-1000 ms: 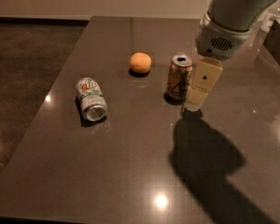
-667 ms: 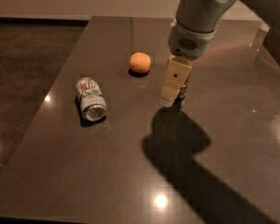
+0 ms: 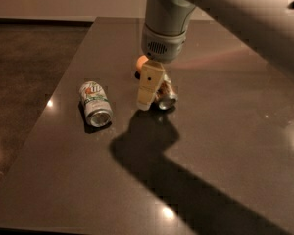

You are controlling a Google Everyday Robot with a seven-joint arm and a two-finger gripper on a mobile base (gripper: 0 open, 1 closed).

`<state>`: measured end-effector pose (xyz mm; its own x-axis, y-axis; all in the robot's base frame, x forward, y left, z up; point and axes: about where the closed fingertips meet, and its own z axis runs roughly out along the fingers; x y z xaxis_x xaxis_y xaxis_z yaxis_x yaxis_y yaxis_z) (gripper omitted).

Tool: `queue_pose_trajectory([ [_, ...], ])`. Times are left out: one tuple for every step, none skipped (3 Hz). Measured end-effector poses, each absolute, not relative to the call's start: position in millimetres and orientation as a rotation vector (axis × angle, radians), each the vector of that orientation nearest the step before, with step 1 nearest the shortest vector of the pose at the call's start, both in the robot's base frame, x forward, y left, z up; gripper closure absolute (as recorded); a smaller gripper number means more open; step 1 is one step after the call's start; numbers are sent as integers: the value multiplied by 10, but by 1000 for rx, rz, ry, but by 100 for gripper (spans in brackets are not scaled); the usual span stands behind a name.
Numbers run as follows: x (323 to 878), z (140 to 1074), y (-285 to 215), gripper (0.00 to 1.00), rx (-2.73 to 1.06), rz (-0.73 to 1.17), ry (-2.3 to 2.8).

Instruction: Place 7up can upright

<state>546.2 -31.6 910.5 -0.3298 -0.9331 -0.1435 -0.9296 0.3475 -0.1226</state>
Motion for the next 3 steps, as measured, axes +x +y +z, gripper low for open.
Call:
queue_pose_trajectory([
  [5506,9066,-179,0,-1692,-40,2429],
  [5530,9018,-61,0,-1653,-35,2474],
  [5482,8998,78,0,-1586,-6,2520],
])
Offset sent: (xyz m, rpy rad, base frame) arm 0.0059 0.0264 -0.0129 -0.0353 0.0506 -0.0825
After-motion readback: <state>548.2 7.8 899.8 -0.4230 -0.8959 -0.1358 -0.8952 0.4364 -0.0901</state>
